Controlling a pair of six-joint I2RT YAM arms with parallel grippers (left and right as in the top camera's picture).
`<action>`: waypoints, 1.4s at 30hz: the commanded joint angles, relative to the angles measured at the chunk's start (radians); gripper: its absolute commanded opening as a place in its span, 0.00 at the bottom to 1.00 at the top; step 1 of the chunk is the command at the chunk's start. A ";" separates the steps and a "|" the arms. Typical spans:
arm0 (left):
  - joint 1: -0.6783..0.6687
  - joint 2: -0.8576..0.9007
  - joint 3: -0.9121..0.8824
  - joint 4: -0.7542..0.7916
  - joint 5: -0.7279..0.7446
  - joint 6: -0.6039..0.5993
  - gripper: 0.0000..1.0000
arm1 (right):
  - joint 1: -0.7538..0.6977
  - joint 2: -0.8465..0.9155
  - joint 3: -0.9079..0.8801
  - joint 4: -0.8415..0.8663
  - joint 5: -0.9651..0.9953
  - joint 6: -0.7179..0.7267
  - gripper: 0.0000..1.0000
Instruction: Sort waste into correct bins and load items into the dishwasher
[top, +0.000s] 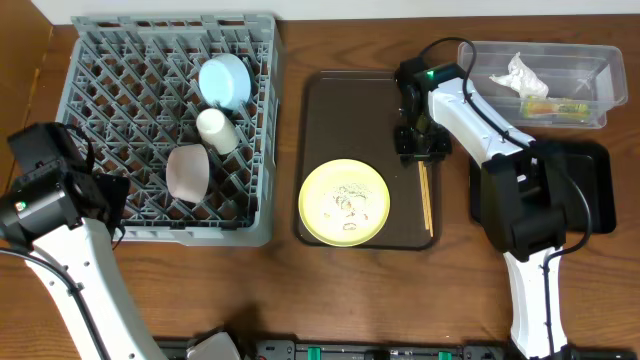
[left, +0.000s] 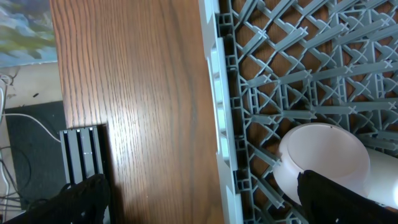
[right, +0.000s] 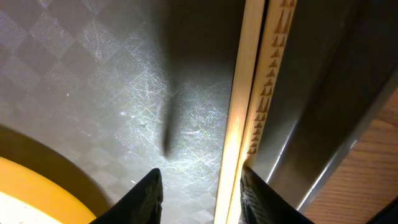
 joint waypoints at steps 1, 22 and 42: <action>0.005 -0.006 0.010 -0.003 -0.010 -0.005 0.98 | 0.020 -0.012 0.005 0.006 -0.006 0.014 0.36; 0.005 -0.006 0.010 -0.003 -0.010 -0.005 0.98 | 0.028 -0.011 -0.188 0.185 0.057 0.059 0.12; 0.005 -0.006 0.010 -0.002 -0.010 -0.005 0.98 | 0.026 -0.014 0.365 0.029 -0.315 0.106 0.01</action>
